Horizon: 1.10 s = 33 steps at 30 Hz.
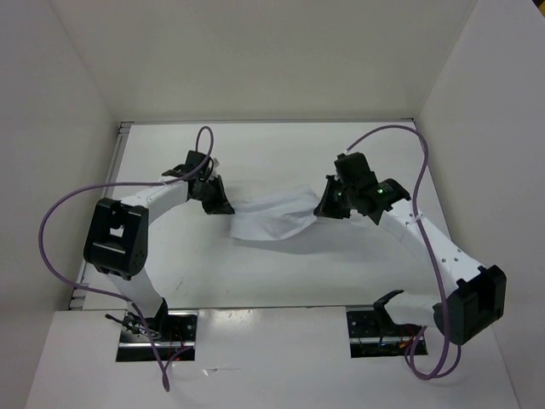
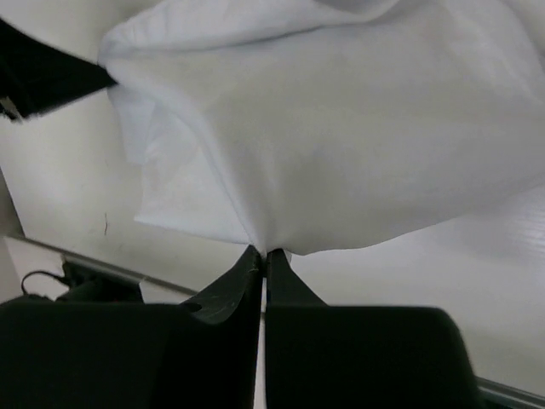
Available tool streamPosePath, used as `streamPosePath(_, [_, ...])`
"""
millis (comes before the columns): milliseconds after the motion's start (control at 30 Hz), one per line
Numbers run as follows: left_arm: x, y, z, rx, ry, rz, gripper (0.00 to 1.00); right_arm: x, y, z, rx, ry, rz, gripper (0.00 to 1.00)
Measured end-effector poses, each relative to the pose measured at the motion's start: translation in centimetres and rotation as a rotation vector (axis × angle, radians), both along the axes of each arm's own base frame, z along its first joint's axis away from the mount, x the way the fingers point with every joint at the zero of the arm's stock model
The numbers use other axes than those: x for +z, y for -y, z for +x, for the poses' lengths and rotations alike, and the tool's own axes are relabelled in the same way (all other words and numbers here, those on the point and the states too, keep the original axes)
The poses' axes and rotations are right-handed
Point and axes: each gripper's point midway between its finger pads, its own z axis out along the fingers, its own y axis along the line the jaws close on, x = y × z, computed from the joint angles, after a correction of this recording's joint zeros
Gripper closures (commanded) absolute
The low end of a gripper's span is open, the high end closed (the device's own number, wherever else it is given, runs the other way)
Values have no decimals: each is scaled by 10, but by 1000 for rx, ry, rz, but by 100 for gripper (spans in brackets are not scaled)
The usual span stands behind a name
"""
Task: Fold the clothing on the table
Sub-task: Flatten the skirt out
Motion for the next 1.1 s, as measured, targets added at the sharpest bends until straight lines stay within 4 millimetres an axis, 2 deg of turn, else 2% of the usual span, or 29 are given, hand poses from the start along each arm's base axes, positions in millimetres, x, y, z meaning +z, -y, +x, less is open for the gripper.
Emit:
streamPosePath(133, [-15, 7, 7, -34, -28, -21, 100, -15, -7, -25, 58, -95, 59, 100])
streamPosePath(233, [-32, 12, 2, -57, -87, -47, 98, -21, -8, -37, 76, -132, 84, 100])
streamPosePath(267, [-36, 14, -1, -64, -105, -59, 80, -24, -7, -40, 77, -145, 86, 100])
streamPosePath(333, [-40, 17, -5, -79, -120, -77, 61, -33, -4, -44, 72, -176, 82, 100])
streamPosePath(367, [-41, 18, -8, -80, -121, -86, 49, -40, -2, -46, 67, -195, 77, 100])
streamPosePath(433, [-38, 19, -16, -88, -116, -106, 43, -52, 1, -53, 60, -233, 66, 100])
streamPosePath(600, [-17, 14, -46, -86, -80, -98, 43, -68, 3, -60, 50, -291, 51, 100])
streamPosePath(700, [-4, 12, -58, -77, -48, -99, 54, -75, 3, -60, 48, -313, 41, 100])
streamPosePath(733, [-1, 11, -62, -74, -41, -98, 62, -76, 3, -60, 48, -317, 39, 100])
streamPosePath(767, [-1, 11, -64, -68, -40, -97, 65, -77, 3, -60, 47, -321, 37, 100])
streamPosePath(967, [-20, 5, -72, -56, -83, -58, 67, -79, 3, -60, 51, -329, 33, 100])
streamPosePath(1100, [-32, 5, -72, -54, -100, -34, 62, -80, 3, -60, 51, -330, 32, 100])
